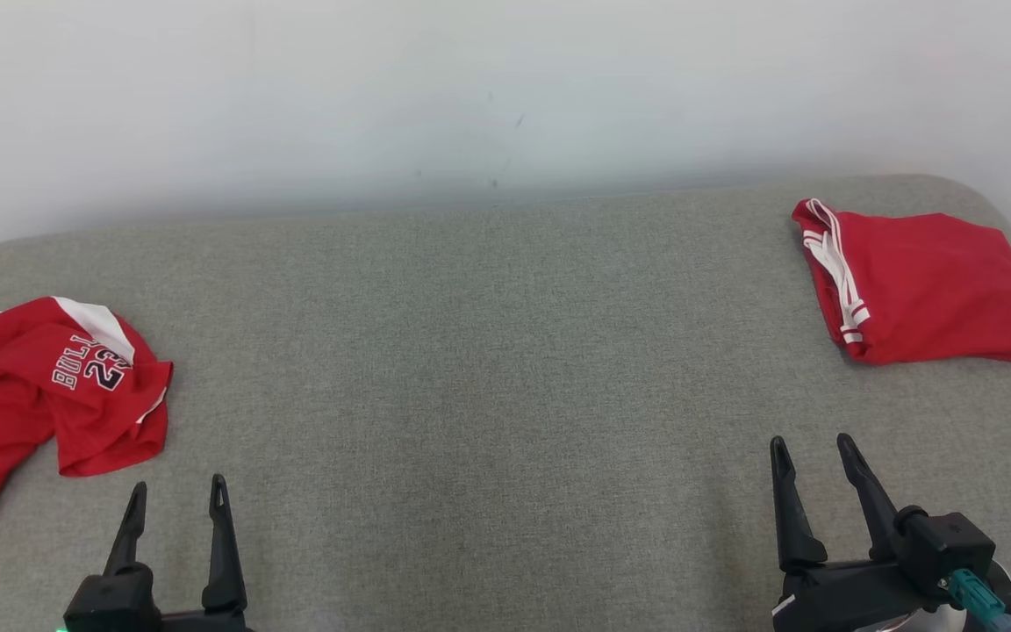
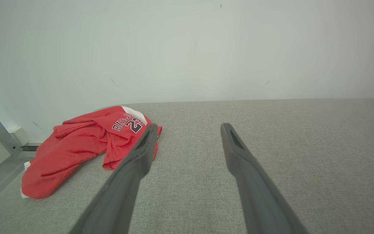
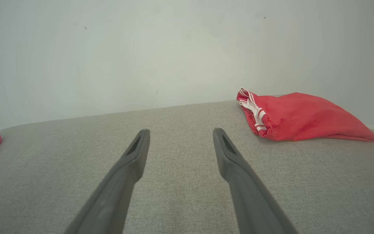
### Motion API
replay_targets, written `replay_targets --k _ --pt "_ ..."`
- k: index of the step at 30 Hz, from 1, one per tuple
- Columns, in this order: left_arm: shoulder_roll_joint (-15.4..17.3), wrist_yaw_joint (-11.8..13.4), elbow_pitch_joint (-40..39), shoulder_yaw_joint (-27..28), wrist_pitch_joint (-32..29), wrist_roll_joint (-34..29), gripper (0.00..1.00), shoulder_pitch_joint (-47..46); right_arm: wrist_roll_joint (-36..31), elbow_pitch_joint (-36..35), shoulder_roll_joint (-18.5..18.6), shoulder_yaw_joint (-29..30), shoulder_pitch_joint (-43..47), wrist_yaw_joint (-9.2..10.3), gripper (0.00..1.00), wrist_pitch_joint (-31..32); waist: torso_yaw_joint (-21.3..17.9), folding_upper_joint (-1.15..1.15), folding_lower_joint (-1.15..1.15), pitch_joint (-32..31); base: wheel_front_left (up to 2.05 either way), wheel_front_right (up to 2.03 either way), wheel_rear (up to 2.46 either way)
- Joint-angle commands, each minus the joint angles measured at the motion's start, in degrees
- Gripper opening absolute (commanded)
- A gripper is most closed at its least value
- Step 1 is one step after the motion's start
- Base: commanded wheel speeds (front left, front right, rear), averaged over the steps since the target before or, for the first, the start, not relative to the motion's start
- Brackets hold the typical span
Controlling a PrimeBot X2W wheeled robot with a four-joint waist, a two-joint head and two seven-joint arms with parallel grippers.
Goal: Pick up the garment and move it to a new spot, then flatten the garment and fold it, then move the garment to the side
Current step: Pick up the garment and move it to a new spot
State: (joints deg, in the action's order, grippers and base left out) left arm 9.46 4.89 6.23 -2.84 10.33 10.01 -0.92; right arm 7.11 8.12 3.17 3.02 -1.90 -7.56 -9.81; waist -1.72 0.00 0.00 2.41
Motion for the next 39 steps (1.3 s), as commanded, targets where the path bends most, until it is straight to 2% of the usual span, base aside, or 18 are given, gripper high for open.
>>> replay_targets --k 1,8,17,39 --pt "0.2 0.1 -0.2 0.0 0.2 0.2 1.00 0.4 0.0 -0.2 -0.2 0.1 0.7 0.12 1.00 0.1 0.1 0.00 0.00 0.0 0.00 0.00 0.00" --pt "0.3 0.1 0.1 -0.5 0.2 0.6 1.00 -0.2 0.0 -0.4 -0.2 0.6 0.9 0.12 1.00 0.1 1.7 0.00 0.00 0.2 0.00 0.00 0.00" --pt "0.2 0.1 0.6 -0.6 0.7 1.5 1.00 -1.5 0.4 -0.6 -0.3 1.3 1.1 0.12 1.00 0.2 7.6 0.00 0.00 1.2 0.00 0.00 0.00" --pt "-0.1 2.0 0.6 0.1 1.6 3.0 1.00 0.4 -0.4 -1.6 0.0 1.9 2.1 0.12 1.00 1.1 26.3 0.00 0.00 1.3 0.00 0.00 0.00"
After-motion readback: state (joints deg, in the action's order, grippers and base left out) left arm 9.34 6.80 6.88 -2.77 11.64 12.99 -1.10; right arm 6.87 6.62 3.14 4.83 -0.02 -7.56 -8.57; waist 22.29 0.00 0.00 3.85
